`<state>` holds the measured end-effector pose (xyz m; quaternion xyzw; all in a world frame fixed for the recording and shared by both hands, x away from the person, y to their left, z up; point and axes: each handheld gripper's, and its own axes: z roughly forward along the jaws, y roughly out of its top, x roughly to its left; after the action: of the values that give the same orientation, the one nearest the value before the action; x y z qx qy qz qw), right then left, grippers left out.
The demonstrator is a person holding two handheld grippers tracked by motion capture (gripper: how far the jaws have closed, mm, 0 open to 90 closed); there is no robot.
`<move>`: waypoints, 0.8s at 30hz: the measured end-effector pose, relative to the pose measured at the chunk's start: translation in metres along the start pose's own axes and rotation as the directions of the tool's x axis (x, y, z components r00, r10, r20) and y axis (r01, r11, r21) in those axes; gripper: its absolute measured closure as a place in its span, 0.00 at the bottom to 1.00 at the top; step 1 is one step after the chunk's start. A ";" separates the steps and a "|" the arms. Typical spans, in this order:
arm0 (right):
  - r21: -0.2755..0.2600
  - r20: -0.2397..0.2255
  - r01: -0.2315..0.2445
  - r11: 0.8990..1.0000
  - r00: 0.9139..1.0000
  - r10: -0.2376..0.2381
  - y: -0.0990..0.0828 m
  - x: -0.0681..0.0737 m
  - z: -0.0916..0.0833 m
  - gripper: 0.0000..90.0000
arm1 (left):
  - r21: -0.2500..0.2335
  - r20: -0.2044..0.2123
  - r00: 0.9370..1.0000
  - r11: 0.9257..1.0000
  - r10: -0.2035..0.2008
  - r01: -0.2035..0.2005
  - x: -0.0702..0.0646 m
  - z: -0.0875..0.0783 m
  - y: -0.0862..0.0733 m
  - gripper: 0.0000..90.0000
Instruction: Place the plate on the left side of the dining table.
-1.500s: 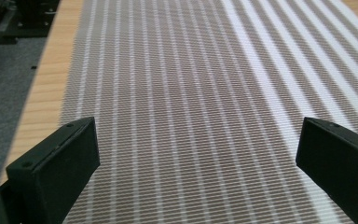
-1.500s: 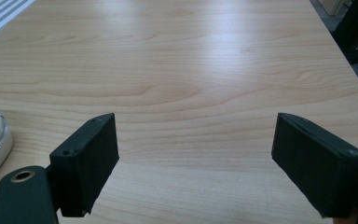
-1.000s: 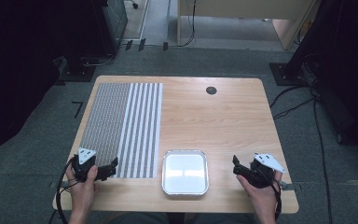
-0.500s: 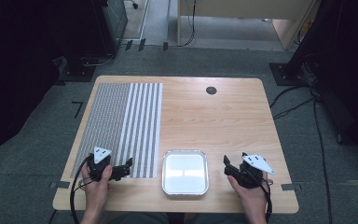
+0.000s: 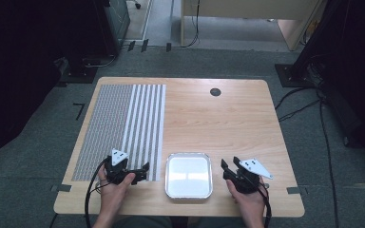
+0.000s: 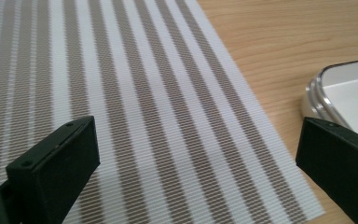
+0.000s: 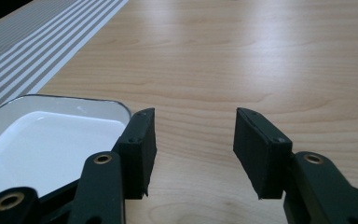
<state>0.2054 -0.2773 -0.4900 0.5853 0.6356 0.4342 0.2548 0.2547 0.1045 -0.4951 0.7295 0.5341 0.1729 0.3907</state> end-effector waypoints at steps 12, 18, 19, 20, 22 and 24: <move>0.033 -0.072 -0.033 0.999 0.997 0.035 -0.006 0.010 0.008 0.68 | 0.023 0.074 0.997 0.999 0.026 -0.028 -0.030 0.011 -0.001 0.04; 0.062 -0.160 -0.112 0.992 0.980 0.121 -0.007 0.011 0.010 0.79 | 0.001 0.079 0.996 0.999 0.033 -0.034 -0.040 0.011 -0.002 0.25; 0.071 -0.138 -0.107 0.992 0.984 0.116 -0.008 0.014 0.011 0.81 | -0.008 0.094 0.995 0.999 0.036 -0.036 -0.043 0.011 -0.003 0.31; 0.070 -0.128 -0.104 0.992 0.985 0.113 -0.009 0.015 0.012 0.83 | -0.007 0.109 0.993 0.999 0.037 -0.036 -0.044 0.012 -0.003 0.33; 0.073 -0.118 -0.109 0.991 0.986 0.117 -0.010 0.016 0.015 0.86 | -0.002 0.125 0.991 0.999 0.043 -0.043 -0.048 0.013 -0.004 0.40; 0.075 -0.117 -0.113 0.991 0.986 0.122 -0.010 0.017 0.016 0.88 | 0.002 0.129 0.991 0.999 0.045 -0.045 -0.049 0.013 -0.005 0.45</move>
<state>0.2105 -0.2565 -0.5031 0.6026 0.6288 0.4613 0.1694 0.2422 0.0551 -0.4990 0.7520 0.4916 0.1327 0.4186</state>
